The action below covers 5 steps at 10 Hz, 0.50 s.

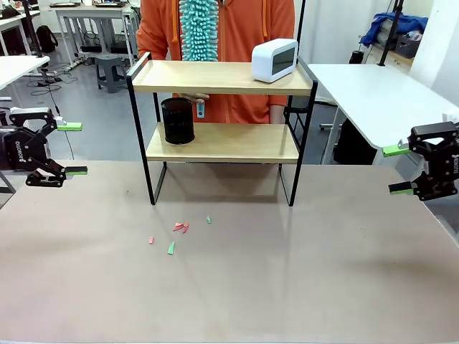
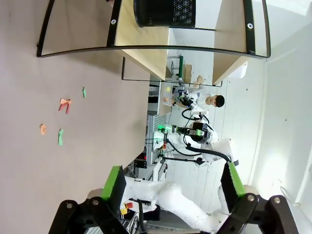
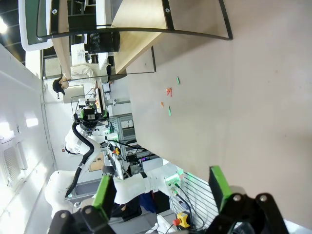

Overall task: Clean the shelf.
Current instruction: Hand the Duster back to the human.

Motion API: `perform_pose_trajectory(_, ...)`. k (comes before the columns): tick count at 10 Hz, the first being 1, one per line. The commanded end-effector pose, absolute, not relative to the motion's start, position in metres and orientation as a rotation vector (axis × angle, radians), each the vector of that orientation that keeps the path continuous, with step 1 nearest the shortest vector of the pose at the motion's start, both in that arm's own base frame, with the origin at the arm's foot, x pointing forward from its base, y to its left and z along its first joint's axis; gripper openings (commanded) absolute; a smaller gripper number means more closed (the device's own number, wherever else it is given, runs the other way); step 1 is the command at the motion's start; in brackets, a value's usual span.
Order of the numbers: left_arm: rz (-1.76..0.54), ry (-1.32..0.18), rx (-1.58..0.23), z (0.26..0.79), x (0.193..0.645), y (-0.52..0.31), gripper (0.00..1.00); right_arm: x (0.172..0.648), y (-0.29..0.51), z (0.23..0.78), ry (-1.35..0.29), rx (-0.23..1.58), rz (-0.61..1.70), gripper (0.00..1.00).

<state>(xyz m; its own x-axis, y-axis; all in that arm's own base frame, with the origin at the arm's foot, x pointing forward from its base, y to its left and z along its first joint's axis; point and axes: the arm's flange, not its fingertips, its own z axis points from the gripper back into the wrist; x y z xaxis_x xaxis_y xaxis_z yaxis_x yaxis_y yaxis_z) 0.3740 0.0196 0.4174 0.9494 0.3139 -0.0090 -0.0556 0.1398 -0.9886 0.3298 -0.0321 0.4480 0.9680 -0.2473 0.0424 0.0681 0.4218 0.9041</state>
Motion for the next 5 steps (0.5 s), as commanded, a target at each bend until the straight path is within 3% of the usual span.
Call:
perform_pose_trajectory(1, 0.267, -0.225, -1.413, 0.4195, 0.3725, 0.0197, 1.0, 0.3284, -0.0315, 0.4485, -0.169, 1.115, -0.206, 1.0)
perform_pose_trajectory(5, 0.267, -0.225, -1.413, 0.4195, 0.3725, 0.0197, 1.0, 0.3284, -0.0315, 0.4485, -0.169, 1.115, -0.206, 1.0)
